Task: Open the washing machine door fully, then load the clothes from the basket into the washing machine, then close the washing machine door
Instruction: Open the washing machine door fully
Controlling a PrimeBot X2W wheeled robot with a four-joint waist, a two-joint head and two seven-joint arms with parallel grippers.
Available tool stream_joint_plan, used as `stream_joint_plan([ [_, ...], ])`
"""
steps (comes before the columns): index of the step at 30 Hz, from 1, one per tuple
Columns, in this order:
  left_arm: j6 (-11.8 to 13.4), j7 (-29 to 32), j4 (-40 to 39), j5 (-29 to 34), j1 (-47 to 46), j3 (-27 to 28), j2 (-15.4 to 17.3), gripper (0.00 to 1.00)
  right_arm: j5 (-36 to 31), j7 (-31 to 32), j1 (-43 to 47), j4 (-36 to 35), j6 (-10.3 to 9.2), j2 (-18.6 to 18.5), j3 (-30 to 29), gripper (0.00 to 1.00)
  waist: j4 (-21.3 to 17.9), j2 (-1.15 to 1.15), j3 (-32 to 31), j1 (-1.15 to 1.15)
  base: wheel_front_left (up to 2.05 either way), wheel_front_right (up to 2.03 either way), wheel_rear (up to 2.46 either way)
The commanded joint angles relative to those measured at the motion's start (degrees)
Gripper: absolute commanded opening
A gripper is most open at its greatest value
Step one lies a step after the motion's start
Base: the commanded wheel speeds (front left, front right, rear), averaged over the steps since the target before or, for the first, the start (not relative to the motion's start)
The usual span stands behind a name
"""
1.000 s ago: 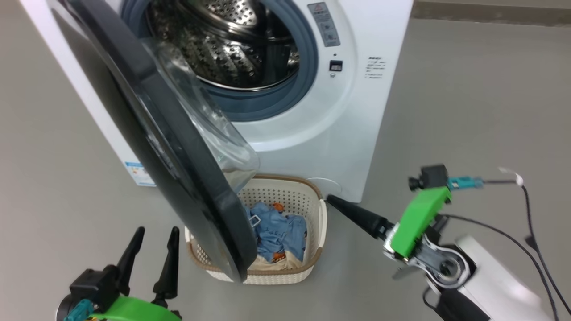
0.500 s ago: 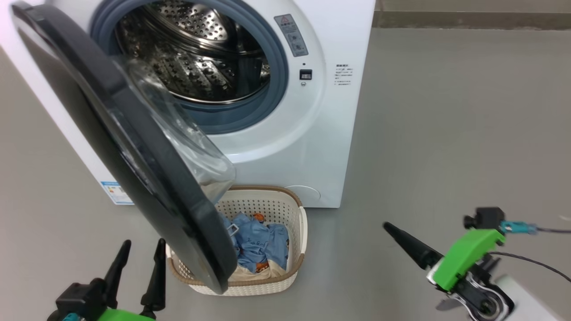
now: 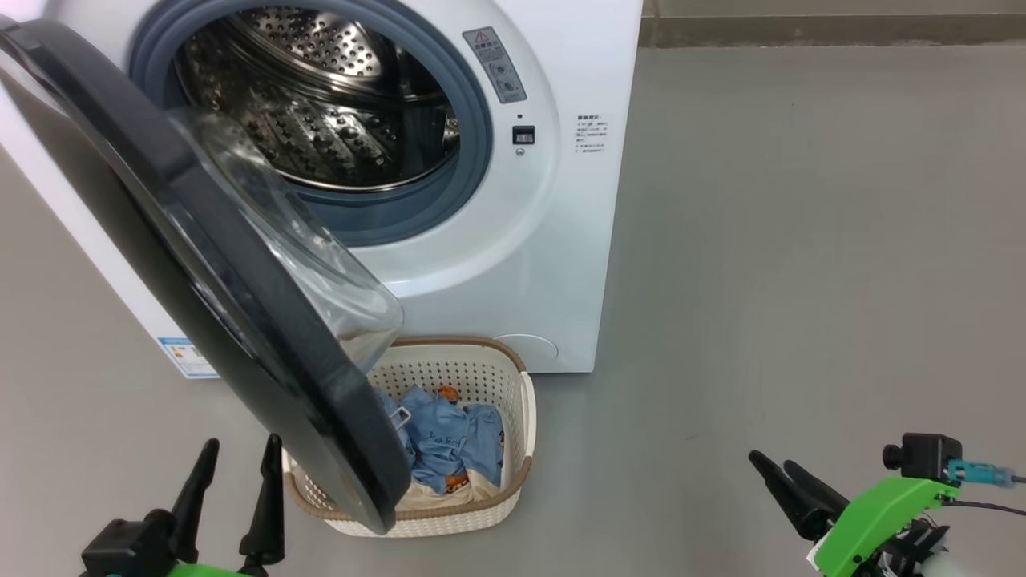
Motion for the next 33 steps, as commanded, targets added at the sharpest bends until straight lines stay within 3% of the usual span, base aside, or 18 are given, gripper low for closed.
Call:
stream_joint_plan([
  [1,-0.1,-0.4,-1.7,0.2,-0.9,2.2,0.6,1.00,-1.2,-2.5,0.7,0.0,0.11,-1.6,1.3,1.00,-0.1,0.00,0.1,0.00,0.00,0.00,0.00],
  [7,-0.1,-0.4,-1.7,0.3,-0.9,2.5,0.6,1.00,-4.0,-9.0,-0.4,0.9,0.11,-2.2,3.0,1.00,-0.3,0.00,0.3,0.00,0.00,0.00,0.00],
  [12,-0.1,-0.4,-1.7,0.4,-1.0,2.7,0.5,1.00,-7.3,-10.9,-0.8,0.7,0.11,-2.6,2.0,1.00,-0.4,0.00,0.4,0.00,0.00,0.00,0.00],
  [24,-0.1,-0.4,-1.7,0.4,-1.4,3.0,0.3,1.00,-30.5,-11.1,5.0,-7.3,0.11,3.1,-18.9,1.00,0.0,0.00,0.9,0.00,0.00,0.00,0.00],
  [33,-0.1,-0.4,-1.8,0.4,-1.6,3.0,0.3,1.00,-39.7,-11.1,9.6,-11.6,0.11,6.5,-26.5,1.00,0.3,0.00,1.2,0.00,0.00,0.00,0.00],
])
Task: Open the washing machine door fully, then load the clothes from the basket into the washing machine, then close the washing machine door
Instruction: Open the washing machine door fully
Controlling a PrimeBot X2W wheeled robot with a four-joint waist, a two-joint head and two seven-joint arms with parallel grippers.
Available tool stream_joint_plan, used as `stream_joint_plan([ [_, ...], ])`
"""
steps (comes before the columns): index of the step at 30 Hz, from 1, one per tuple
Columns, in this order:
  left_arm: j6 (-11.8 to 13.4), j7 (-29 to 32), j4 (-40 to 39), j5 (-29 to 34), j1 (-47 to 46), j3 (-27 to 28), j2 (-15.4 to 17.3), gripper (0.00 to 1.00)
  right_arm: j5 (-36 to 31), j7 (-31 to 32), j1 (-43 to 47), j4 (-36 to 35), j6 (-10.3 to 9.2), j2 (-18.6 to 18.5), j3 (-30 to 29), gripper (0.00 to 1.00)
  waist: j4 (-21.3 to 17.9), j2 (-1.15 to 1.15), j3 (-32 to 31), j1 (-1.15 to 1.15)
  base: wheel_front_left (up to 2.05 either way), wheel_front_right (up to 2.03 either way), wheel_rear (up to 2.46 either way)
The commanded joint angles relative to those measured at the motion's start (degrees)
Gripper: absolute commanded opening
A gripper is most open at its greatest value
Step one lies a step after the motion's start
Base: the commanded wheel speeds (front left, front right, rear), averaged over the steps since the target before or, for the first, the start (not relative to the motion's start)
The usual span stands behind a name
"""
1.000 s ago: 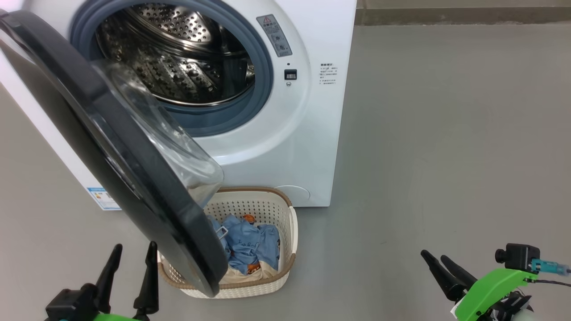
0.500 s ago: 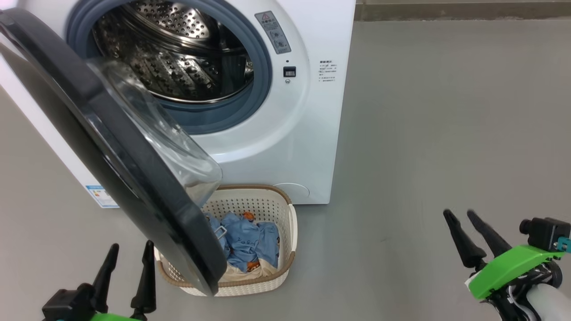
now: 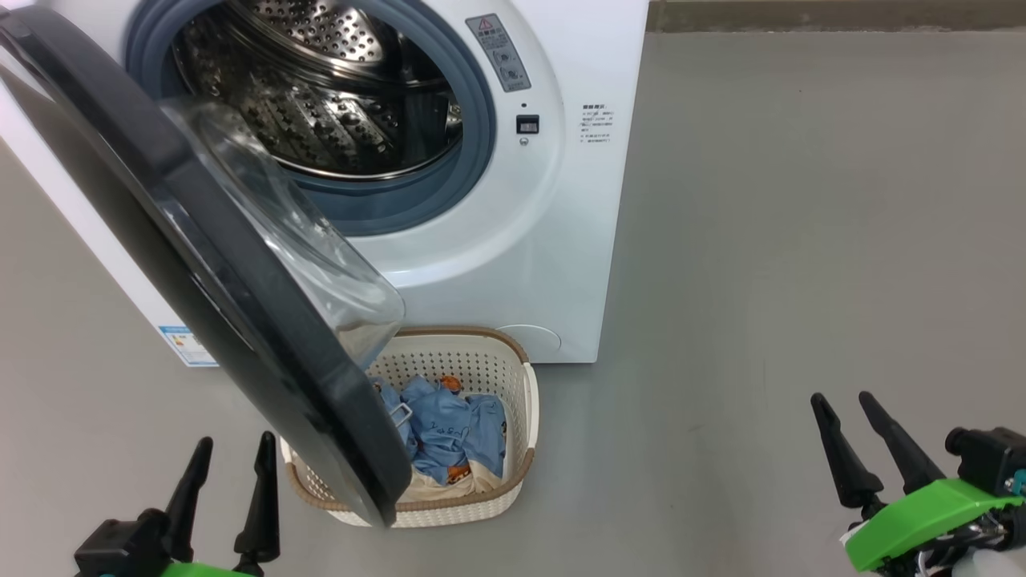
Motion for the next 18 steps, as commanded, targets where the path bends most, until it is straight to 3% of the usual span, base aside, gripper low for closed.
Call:
stream_joint_plan([
  [1,-0.1,-0.4,-1.6,0.3,-1.6,2.1,0.7,1.00,-0.8,-0.7,0.8,-1.6,0.10,-0.4,0.4,1.00,0.0,0.00,0.0,0.00,0.00,0.00,0.00],
  [18,-0.1,-0.4,-0.8,0.2,-1.9,2.3,0.2,1.00,-5.8,-0.7,3.5,-0.6,0.10,0.9,-2.7,1.00,0.4,0.00,0.0,0.00,0.00,0.00,0.00],
])
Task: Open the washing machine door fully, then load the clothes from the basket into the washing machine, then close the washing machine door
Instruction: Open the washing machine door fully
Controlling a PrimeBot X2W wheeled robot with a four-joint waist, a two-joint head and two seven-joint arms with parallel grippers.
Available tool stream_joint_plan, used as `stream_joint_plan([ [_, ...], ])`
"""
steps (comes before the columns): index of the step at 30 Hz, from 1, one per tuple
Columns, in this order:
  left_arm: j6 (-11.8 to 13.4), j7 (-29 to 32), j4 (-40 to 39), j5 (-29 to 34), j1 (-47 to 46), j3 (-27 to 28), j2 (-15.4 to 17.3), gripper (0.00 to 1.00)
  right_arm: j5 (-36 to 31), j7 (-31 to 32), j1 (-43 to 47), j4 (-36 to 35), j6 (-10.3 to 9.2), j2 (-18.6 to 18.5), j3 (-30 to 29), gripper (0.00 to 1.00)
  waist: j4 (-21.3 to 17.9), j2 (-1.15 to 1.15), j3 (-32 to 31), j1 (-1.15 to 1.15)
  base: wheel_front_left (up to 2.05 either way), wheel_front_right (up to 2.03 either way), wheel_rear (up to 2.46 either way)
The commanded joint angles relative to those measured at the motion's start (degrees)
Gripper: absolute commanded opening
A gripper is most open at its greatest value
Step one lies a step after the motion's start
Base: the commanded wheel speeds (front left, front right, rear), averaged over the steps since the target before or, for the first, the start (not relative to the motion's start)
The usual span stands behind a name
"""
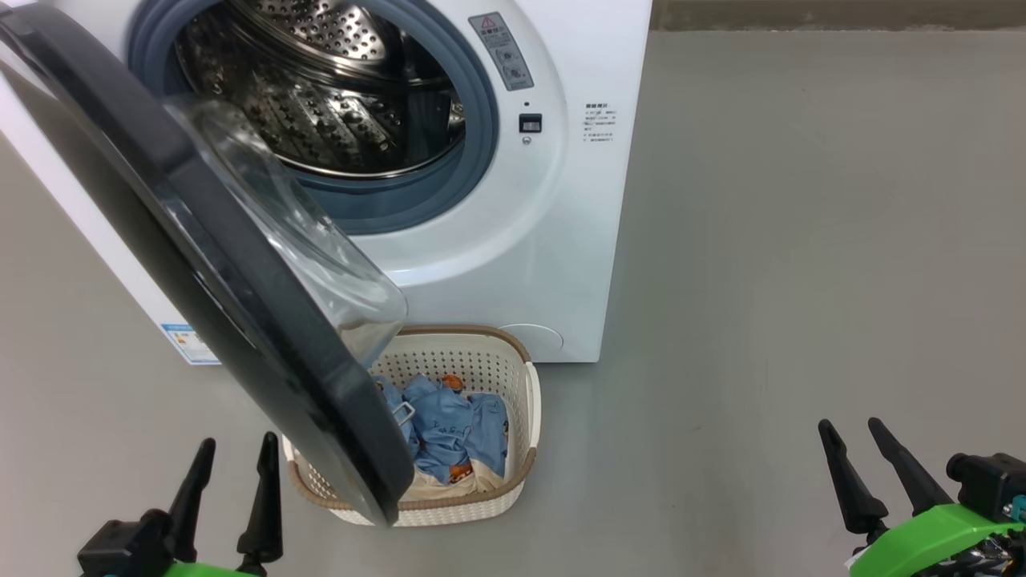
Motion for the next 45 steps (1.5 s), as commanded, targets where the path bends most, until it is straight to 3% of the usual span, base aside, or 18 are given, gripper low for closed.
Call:
stream_joint_plan([
  [1,-0.1,-0.4,-1.0,0.2,-1.8,2.2,0.8,1.00,-0.5,-0.7,0.5,-1.0,0.10,-1.0,0.7,1.00,0.1,0.00,-0.1,0.00,0.00,0.00,0.00],
  [5,-0.1,-0.4,-0.5,0.4,-1.8,3.2,0.3,1.00,-0.9,-0.7,1.2,-0.7,0.10,-1.0,0.5,1.00,0.5,0.00,-0.4,0.00,0.00,0.00,0.00],
  [6,-0.1,-0.4,-0.4,0.2,-1.9,3.6,0.1,0.33,-0.9,-0.7,1.4,-0.7,0.10,-0.9,0.4,1.00,0.6,0.00,-0.4,0.00,0.00,0.00,0.00],
  [7,-0.1,-0.4,-0.5,0.2,-2.1,4.3,0.0,0.00,-1.0,-0.7,1.6,-0.6,0.10,-0.9,0.4,1.00,0.6,0.00,-0.5,0.00,0.00,0.00,0.00],
  [12,-0.1,-0.4,-5.6,-0.2,-3.8,10.5,-1.6,0.00,-1.1,-0.7,2.0,-0.3,0.10,-1.0,0.6,1.00,0.8,0.00,-0.7,0.00,0.00,0.00,0.00],
  [17,-0.1,-0.4,-16.6,1.9,-5.9,13.9,-3.0,0.00,-1.3,-0.7,1.9,-0.4,0.10,-1.2,0.6,1.00,0.9,0.00,-0.4,0.00,0.00,0.00,0.00],
  [21,-0.1,-0.4,-26.8,4.5,-6.9,9.9,-3.5,0.00,-1.2,-0.7,1.9,-0.5,0.10,-1.5,0.4,1.00,0.8,0.00,-0.2,0.00,0.00,0.00,0.00],
  [25,-0.1,-0.4,-31.6,5.3,-6.4,1.4,-3.6,0.00,-1.2,-0.7,1.7,-0.6,0.10,-1.5,0.1,1.00,0.6,0.00,-0.1,0.00,0.00,0.00,0.00],
  [34,-0.1,1.0,-23.1,0.0,-4.5,-14.7,-3.6,0.00,-1.4,-0.7,1.2,-0.9,0.10,-1.5,0.1,1.00,-0.1,0.00,0.4,0.00,0.00,0.00,0.00],
  [39,0.8,1.0,-15.4,-3.4,-5.7,-18.2,-3.6,0.00,-1.6,-0.7,1.1,-1.1,0.10,-1.5,-0.2,1.00,-0.2,0.00,0.4,0.00,0.00,0.00,0.00],
  [45,2.3,0.5,-8.6,-5.9,-7.3,-18.7,-3.6,0.00,-1.7,-0.7,1.3,-1.4,0.10,-1.5,-0.5,1.00,-0.3,0.00,0.2,0.00,0.00,0.00,0.00],
])
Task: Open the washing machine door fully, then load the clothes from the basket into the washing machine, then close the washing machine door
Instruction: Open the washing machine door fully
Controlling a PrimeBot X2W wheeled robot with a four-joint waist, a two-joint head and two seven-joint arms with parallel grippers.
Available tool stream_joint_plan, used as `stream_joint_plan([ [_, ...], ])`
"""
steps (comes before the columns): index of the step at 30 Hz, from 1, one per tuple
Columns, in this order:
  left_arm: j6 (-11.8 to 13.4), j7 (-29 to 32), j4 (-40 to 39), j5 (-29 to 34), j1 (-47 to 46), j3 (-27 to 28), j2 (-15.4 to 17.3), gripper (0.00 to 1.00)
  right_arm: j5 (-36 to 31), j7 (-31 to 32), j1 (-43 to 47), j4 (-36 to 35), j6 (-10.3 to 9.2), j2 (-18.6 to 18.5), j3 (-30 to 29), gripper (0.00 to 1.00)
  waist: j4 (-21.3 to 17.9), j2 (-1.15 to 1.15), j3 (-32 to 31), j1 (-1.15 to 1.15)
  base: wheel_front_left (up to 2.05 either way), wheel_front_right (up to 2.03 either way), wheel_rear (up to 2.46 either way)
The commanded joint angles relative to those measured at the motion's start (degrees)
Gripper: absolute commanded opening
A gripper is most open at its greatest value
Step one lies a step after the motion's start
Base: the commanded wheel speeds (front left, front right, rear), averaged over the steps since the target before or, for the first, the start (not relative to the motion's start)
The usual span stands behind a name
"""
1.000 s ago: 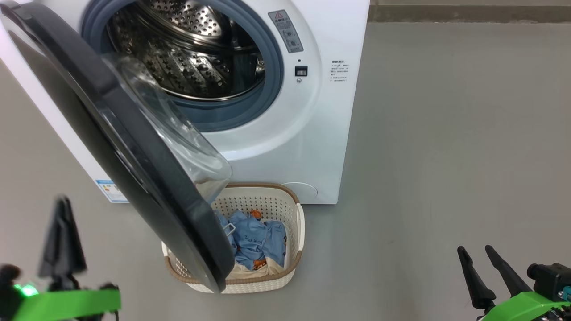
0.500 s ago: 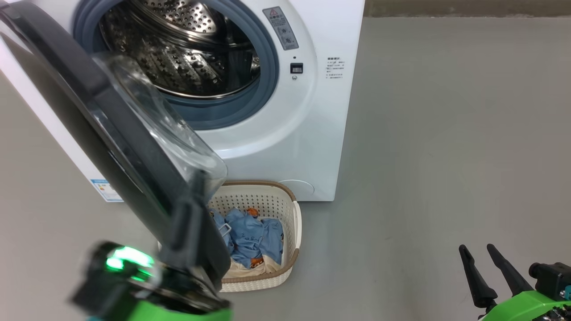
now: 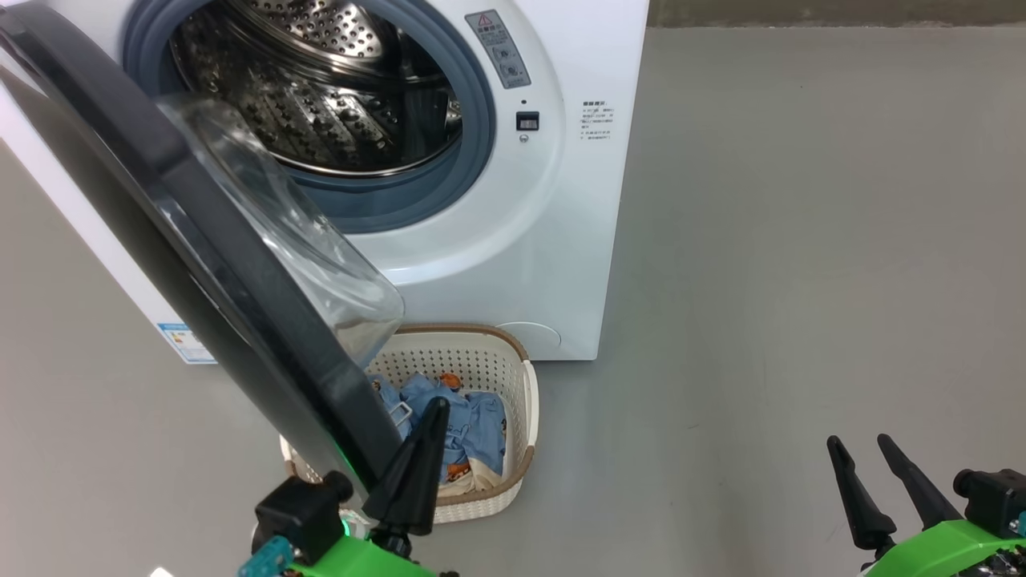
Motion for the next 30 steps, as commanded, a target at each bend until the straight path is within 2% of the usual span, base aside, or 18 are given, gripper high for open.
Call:
stream_joint_plan([
  [1,0.5,-0.5,-0.4,-0.6,-2.8,1.6,0.2,0.00,-0.3,-0.7,-0.7,-1.4,0.10,-1.4,0.6,1.00,0.0,0.00,-0.1,0.00,0.00,0.00,0.00],
  [9,1.1,-1.1,4.4,-1.6,-3.9,3.7,0.2,0.00,-0.4,-0.7,-0.4,-1.9,0.10,-1.3,0.0,1.00,0.5,0.00,-0.1,0.00,0.00,0.00,0.00],
  [18,0.9,-1.3,5.9,-1.5,-3.5,5.0,0.2,0.00,-0.7,-0.7,-0.4,-2.4,0.10,-1.3,-0.3,1.00,1.7,0.00,-0.3,0.00,0.00,0.00,0.00],
  [30,1.6,-1.4,4.5,-0.9,-1.2,5.9,0.8,0.00,-0.8,-0.7,0.4,-3.1,0.10,-1.5,-0.5,1.00,6.2,0.00,-0.1,0.00,0.00,0.00,0.00],
])
